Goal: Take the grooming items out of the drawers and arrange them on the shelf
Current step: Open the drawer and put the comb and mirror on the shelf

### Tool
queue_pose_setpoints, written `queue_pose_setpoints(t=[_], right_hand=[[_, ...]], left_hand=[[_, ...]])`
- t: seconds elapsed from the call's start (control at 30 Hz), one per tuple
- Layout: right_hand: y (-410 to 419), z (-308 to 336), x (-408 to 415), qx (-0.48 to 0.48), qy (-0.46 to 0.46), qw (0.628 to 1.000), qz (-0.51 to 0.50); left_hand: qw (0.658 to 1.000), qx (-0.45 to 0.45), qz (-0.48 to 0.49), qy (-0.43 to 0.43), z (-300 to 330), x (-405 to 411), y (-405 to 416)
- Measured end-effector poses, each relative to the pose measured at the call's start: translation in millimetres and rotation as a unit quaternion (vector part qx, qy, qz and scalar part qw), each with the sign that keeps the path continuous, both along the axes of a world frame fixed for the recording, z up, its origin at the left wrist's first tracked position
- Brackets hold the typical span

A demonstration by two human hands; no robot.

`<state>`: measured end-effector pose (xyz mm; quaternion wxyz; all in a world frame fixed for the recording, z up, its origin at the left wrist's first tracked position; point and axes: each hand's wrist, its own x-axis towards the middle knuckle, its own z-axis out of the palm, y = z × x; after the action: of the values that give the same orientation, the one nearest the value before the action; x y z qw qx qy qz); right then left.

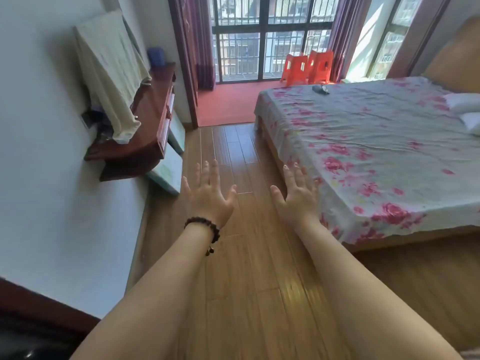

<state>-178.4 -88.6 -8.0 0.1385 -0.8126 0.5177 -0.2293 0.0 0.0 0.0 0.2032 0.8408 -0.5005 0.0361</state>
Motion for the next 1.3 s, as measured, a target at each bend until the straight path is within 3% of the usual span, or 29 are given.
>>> queue_pose_setpoints(t=[0.3, 0.63, 1.3], right_hand=[[-12.7, -59.2, -31.0, 0.047, 0.023, 0.999, 0.007], [-84.4, -88.5, -2.3, 0.071, 0.020, 0.997, 0.008], [-431.3, -64.2, 244.3, 0.065, 0.025, 0.996, 0.051]], left_hand=[[0.998, 0.062, 0.022, 0.003, -51.3, -31.1, -14.0], [0.993, 0.096, 0.057, 0.043, -80.6, -15.1, -85.0], [0.991, 0.083, 0.096, 0.051, -68.4, 212.8, -425.4]])
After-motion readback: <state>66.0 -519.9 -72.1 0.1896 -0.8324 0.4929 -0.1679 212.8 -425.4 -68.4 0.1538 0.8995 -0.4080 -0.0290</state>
